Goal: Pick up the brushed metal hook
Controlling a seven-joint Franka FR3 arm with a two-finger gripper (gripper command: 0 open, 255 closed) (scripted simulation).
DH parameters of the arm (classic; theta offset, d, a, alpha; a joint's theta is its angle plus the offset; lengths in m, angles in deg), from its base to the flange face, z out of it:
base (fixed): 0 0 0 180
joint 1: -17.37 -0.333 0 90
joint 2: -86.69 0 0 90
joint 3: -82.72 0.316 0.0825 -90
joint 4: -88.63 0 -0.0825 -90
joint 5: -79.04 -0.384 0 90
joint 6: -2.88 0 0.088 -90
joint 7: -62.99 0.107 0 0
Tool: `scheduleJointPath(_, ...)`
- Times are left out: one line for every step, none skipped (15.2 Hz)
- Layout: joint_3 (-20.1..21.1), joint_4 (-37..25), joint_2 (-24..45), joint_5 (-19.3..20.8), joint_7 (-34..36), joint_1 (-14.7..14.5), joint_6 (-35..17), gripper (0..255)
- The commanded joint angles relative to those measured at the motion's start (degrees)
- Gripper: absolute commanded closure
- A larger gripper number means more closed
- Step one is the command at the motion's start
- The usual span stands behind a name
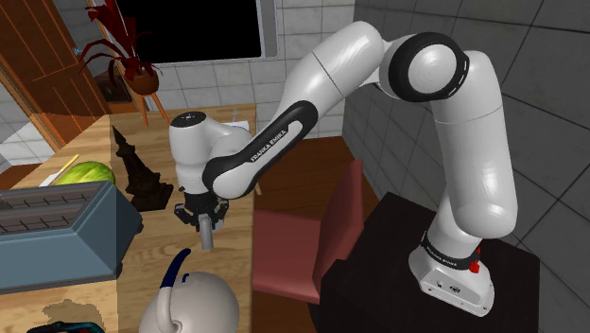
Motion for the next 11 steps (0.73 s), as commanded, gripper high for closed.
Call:
scheduleJointPath(-0.02,0.00,0.03,0.02,0.01,0.00,-0.02,255)
scheduleJointPath(-0.03,-0.02,0.04,0.02,0.01,-0.01,-0.01,255)
scheduleJointPath(-0.03,-0.02,0.04,0.03,0.01,-0.01,-0.01,255)
scheduleJointPath(-0.02,-0.01,0.03,0.02,0.01,0.00,-0.01,255)
scheduleJointPath(-0.02,-0.01,0.03,0.02,0.01,0.00,-0.01,255)
scheduleJointPath(-0.02,0.00,0.03,0.02,0.01,0.00,-0.02,255)
scheduleJointPath(-0.01,0.13,-0.04,0.00,-0.02,0.06,-0.09,255)
scheduleJointPath(0.18,-0.06,-0.46,-0.31,-0.22,0.19,0.48,255)
scheduleJointPath(0.37,-0.28,-0.87,-0.61,-0.42,0.32,1.07,255)
scheduleJointPath(0.55,-0.50,-1.27,-0.90,-0.61,0.44,1.65,255)
scheduleJointPath(0.73,-0.73,-1.67,-1.20,-0.80,0.56,2.24,255)
